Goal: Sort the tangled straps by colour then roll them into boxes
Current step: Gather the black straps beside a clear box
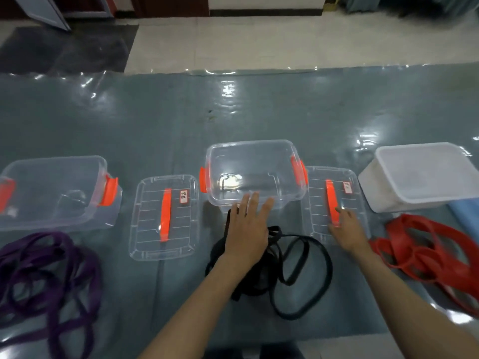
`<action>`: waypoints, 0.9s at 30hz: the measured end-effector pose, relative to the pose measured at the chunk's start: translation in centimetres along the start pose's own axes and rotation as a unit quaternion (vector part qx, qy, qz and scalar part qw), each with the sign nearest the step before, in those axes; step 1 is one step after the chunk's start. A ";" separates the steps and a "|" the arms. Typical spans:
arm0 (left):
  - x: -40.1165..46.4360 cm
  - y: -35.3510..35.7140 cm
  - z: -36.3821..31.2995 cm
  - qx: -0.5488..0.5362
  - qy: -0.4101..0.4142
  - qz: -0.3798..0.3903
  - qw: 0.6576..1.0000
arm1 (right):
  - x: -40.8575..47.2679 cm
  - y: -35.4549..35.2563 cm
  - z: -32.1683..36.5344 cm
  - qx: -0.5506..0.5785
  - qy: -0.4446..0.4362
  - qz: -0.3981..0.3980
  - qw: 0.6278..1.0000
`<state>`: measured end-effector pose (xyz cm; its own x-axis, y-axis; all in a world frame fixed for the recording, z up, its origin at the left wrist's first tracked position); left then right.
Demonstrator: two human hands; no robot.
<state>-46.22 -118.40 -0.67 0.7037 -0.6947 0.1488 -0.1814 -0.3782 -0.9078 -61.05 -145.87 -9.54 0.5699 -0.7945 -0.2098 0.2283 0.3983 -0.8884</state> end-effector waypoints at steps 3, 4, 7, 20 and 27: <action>0.7 1.4 -1.2 0.029 -0.038 0.003 0.999 | 2.3 1.2 -1.8 -0.037 0.000 0.034 0.999; 0.9 1.7 -1.3 0.023 -0.050 -0.016 0.998 | 2.7 1.5 -1.9 -0.036 0.003 0.039 0.999; 1.4 2.1 -1.1 0.002 -0.080 -0.083 0.993 | 3.4 1.5 -2.0 0.008 0.028 0.021 0.999; 1.7 2.7 -1.6 0.045 -0.116 -0.144 0.982 | 4.9 -0.4 -1.8 0.109 0.009 -0.040 0.993; 2.7 2.5 -1.7 0.081 -0.124 -0.131 0.980 | 4.9 -0.7 -1.7 0.117 0.004 -0.016 0.993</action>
<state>-45.97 -122.31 -1.88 0.8611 -0.4085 0.3026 0.1243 -0.4080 -0.9045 -59.75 -150.84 -10.60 0.5539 -0.8113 -0.1871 0.4237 0.4682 -0.7755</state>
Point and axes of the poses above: each hand's wrist, its own x-axis towards the middle knuckle, its own y-axis out of the palm, z = x × y, the point moved 3 cm from there along x, towards the middle knuckle, and after that the axes turned 8 degrees about -z, right-handed, at the moved point
